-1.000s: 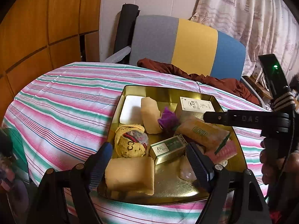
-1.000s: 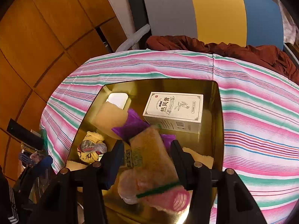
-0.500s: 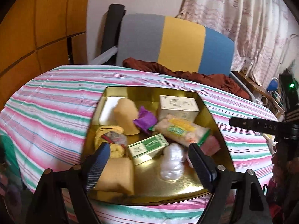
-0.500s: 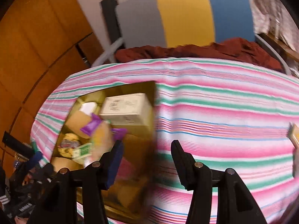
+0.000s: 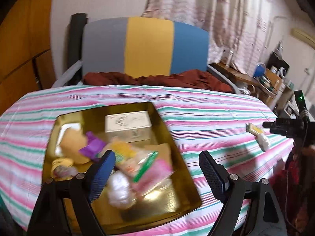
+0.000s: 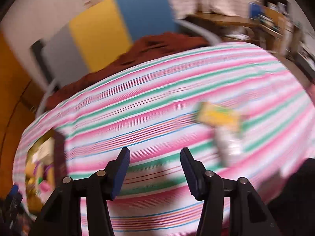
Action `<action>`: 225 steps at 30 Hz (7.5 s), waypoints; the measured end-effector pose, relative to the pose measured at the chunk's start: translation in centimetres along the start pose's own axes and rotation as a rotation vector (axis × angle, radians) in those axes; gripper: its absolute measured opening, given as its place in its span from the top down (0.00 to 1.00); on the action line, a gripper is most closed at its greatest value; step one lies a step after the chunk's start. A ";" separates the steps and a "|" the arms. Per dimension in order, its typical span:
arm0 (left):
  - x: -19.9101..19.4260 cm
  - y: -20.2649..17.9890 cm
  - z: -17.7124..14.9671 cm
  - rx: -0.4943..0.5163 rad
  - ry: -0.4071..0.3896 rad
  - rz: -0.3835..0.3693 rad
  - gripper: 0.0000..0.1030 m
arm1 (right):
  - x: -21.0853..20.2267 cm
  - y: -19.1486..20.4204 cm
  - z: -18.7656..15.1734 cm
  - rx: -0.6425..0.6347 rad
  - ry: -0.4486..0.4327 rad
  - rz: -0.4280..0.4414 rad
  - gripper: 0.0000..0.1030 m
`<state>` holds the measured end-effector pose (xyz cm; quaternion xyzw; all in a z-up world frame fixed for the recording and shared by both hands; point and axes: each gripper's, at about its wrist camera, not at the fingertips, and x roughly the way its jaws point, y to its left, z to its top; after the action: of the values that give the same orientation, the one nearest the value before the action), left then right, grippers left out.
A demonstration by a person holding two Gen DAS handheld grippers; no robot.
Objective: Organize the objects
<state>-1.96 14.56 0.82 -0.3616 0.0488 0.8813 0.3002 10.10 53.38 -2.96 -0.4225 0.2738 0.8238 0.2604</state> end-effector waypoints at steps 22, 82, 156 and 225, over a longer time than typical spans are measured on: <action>10.1 -11.2 1.3 0.222 0.189 -0.126 0.15 | 6.0 -5.5 2.8 0.177 0.155 0.253 0.44; 17.7 -16.7 -2.2 0.204 0.283 -0.355 0.63 | 10.2 -2.6 6.5 -0.416 0.322 -0.126 0.16; 1.0 -6.2 -2.0 0.059 -0.024 -0.065 0.65 | 8.8 6.7 -5.0 -0.414 0.286 -0.064 0.50; -8.2 8.3 -4.2 -0.222 -0.138 0.500 0.00 | -3.3 28.9 -17.9 -0.610 -0.151 0.342 0.30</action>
<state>0.51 2.52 2.13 -0.3083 0.0191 0.9505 0.0344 2.57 20.05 -2.39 -0.3667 0.0620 0.9283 0.0002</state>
